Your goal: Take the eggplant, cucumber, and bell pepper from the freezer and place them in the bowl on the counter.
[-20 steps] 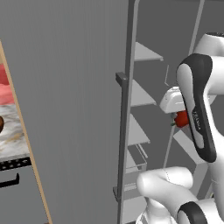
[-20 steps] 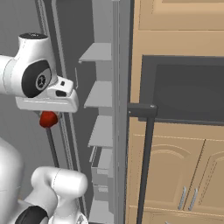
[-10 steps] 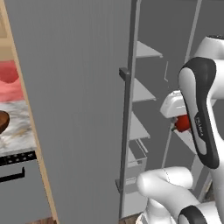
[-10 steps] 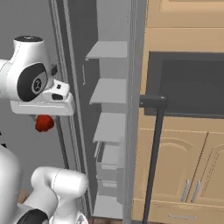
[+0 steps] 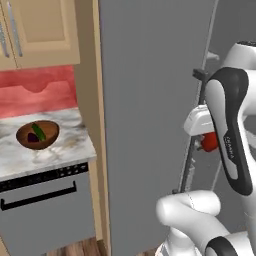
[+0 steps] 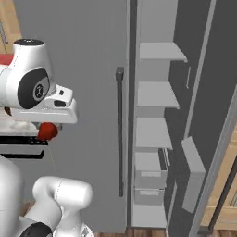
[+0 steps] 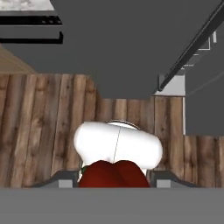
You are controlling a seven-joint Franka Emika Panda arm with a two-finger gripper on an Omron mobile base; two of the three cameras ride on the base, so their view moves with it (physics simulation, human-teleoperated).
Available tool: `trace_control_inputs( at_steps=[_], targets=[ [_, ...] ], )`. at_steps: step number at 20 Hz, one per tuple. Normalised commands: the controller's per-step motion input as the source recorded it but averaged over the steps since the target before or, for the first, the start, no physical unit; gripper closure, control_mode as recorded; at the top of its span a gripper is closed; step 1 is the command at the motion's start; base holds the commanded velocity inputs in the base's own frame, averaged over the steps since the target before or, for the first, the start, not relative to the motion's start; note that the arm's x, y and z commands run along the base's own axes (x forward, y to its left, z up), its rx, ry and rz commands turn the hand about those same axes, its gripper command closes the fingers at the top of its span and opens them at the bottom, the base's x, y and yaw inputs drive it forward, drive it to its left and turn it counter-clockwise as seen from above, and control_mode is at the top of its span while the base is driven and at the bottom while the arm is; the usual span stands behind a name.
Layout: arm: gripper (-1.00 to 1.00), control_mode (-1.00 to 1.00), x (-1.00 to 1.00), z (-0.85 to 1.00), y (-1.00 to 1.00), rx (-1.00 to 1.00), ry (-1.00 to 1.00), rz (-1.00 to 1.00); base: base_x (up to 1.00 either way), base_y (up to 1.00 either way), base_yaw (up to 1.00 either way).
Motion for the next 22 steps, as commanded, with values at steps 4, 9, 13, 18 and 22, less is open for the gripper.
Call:
trace_control_inputs(
  at_steps=[4,9,13,18,22],
  targets=[
    [1.00,1.00,0.00,0.00,0.00,0.00,0.00,0.00,-0.19,1.00,-0.05],
    [1.00,1.00,0.00,0.00,0.00,0.00,0.00,0.00,-0.06,1.00,0.07],
    [1.00,1.00,0.00,0.00,0.00,0.00,0.00,0.00,0.00,1.00,0.32],
    [1.00,1.00,0.00,0.00,0.00,0.00,0.00,0.00,0.27,0.90,0.18],
    [1.00,1.00,0.00,0.00,0.00,0.00,0.00,0.00,0.55,0.62,0.03]
  ],
)
